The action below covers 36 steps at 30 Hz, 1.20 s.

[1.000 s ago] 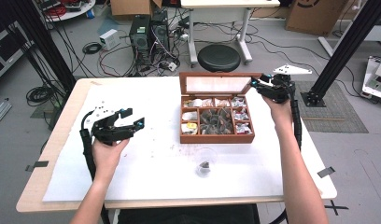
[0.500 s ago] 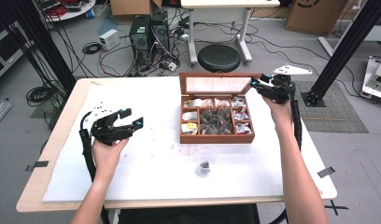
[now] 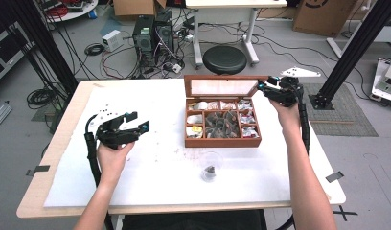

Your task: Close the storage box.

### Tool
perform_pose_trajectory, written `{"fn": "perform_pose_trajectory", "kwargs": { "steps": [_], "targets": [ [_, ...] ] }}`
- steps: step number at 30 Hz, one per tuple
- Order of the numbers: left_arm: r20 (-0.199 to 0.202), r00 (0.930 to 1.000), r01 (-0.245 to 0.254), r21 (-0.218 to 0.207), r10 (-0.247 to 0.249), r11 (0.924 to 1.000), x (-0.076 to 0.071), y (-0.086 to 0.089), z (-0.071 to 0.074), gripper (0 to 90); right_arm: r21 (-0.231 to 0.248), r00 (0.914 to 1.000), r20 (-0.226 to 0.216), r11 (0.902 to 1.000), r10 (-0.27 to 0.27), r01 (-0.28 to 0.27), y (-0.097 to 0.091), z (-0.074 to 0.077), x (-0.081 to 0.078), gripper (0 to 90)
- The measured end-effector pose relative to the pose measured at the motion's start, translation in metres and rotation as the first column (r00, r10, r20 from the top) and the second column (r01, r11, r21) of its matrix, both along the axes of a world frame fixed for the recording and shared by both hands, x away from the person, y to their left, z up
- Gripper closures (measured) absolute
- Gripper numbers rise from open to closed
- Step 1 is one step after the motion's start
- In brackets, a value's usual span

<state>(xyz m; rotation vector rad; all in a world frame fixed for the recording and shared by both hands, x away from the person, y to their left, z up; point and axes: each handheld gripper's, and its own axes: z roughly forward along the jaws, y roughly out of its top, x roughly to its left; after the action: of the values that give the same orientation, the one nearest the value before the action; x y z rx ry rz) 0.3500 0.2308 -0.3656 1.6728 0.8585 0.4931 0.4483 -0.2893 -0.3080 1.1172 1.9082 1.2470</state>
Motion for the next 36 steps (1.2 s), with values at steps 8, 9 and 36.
{"fn": "perform_pose_trajectory", "kwargs": {
  "steps": [8,9,36],
  "targets": [
    [-0.012,0.9999,0.001,0.001,-0.001,1.0,0.0,-0.002,-0.002,33.3,0.006,1.0,-0.002,0.9999,-0.008,0.008,-0.001,-0.001,-0.002,51.9],
    [-0.015,0.9999,0.004,0.002,-0.004,1.0,0.001,-0.003,-0.002,33.3,0.009,0.9999,-0.005,0.9999,-0.01,0.01,-0.001,-0.002,-0.002,51.3],
    [-0.026,0.9996,0.01,-0.003,-0.01,0.9999,0.001,-0.005,-0.005,33.3,0.0,0.9982,-0.055,0.9997,-0.023,0.023,0.005,-0.001,-0.014,50.7]
  ]
}}
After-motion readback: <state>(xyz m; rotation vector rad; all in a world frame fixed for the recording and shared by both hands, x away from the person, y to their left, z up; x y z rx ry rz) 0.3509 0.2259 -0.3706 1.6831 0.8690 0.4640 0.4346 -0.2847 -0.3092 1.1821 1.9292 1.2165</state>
